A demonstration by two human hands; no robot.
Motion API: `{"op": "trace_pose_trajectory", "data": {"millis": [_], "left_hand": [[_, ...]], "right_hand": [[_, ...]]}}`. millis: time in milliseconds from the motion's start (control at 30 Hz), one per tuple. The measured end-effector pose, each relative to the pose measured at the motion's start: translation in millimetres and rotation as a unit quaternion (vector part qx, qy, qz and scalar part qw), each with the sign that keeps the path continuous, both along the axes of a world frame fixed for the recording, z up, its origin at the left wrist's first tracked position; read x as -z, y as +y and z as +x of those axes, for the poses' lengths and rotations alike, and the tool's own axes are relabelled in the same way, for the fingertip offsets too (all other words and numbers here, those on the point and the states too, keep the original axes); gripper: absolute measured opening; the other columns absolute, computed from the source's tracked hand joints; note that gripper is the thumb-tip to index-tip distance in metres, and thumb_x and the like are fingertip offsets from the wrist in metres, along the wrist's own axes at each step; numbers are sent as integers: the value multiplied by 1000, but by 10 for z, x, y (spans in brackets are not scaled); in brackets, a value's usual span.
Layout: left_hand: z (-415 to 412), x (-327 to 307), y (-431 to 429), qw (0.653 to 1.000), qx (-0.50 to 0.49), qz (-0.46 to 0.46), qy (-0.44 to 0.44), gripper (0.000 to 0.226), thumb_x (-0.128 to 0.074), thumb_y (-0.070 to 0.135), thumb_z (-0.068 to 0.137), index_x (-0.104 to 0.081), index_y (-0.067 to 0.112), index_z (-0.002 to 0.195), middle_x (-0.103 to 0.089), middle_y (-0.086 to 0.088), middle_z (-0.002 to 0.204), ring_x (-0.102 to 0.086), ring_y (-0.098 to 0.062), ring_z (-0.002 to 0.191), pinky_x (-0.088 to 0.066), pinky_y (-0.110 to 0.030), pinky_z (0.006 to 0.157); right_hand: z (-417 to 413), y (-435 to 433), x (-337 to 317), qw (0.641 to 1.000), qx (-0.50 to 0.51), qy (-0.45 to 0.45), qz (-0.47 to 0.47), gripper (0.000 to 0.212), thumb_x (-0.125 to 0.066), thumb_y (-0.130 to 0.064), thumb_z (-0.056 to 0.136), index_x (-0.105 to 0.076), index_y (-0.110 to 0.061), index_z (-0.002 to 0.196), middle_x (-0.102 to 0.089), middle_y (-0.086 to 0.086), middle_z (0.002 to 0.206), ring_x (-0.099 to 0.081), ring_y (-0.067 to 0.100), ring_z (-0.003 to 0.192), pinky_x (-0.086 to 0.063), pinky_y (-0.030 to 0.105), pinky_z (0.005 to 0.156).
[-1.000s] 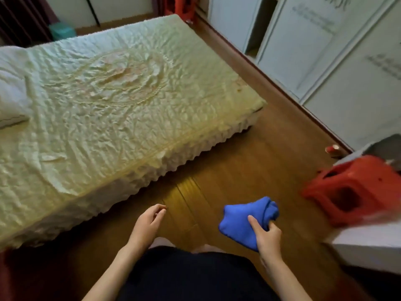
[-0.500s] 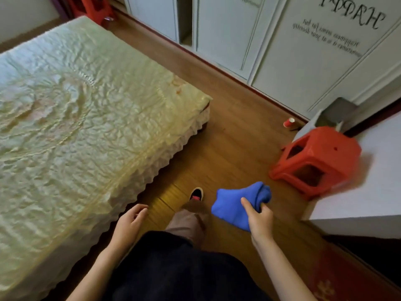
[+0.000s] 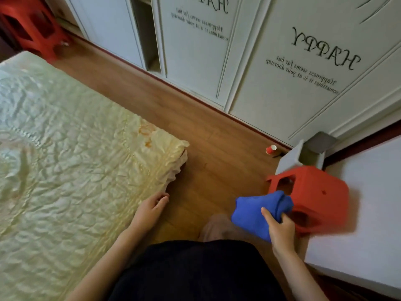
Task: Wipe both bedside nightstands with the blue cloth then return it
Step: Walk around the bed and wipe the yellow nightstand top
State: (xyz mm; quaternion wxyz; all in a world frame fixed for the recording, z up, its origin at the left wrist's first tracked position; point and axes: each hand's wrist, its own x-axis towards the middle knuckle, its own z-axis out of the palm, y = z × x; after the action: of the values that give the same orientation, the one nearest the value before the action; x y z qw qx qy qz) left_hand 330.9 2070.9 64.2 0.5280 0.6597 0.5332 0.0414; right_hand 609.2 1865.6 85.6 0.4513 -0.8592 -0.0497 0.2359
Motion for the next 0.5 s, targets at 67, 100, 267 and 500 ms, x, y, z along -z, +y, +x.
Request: {"op": "trace_pose_trajectory", "data": {"millis": [67, 100, 267, 500], "left_hand": [[383, 8, 351, 1000, 12, -6, 0, 28, -45, 40, 97, -65, 30, 114, -68, 10, 108, -63, -10, 101, -50, -34, 90], [564, 34, 519, 1000, 17, -2, 1, 27, -45, 40, 97, -65, 30, 113, -68, 10, 106, -62, -9, 99, -50, -34, 90], [1472, 176, 1384, 1000, -14, 6, -3, 21, -46, 35, 98, -65, 33, 105, -67, 11, 101, -61, -6, 93, -46, -27, 82], [2124, -25, 2276, 974, -227, -16, -12, 17, -47, 24, 99, -64, 28, 96, -71, -3, 95, -65, -20, 92, -49, -32, 79]], "right_hand": [[353, 246, 56, 1000, 15, 3, -14, 22, -74, -14, 82, -59, -5, 69, -62, 15, 73, -57, 27, 74, -39, 35, 69], [538, 387, 93, 1000, 18, 0, -20, 26, -74, -14, 82, -57, -5, 64, -60, 15, 68, -55, 27, 72, -38, 35, 68], [1587, 1429, 257, 999, -21, -5, -32, 24, -74, -16, 82, -61, 1, 73, -61, 14, 72, -57, 30, 76, -38, 35, 71], [2507, 3406, -36, 980, -197, 5, 6, 16, -71, -13, 85, -58, -5, 86, -60, 8, 80, -56, 25, 80, -36, 28, 62]]}}
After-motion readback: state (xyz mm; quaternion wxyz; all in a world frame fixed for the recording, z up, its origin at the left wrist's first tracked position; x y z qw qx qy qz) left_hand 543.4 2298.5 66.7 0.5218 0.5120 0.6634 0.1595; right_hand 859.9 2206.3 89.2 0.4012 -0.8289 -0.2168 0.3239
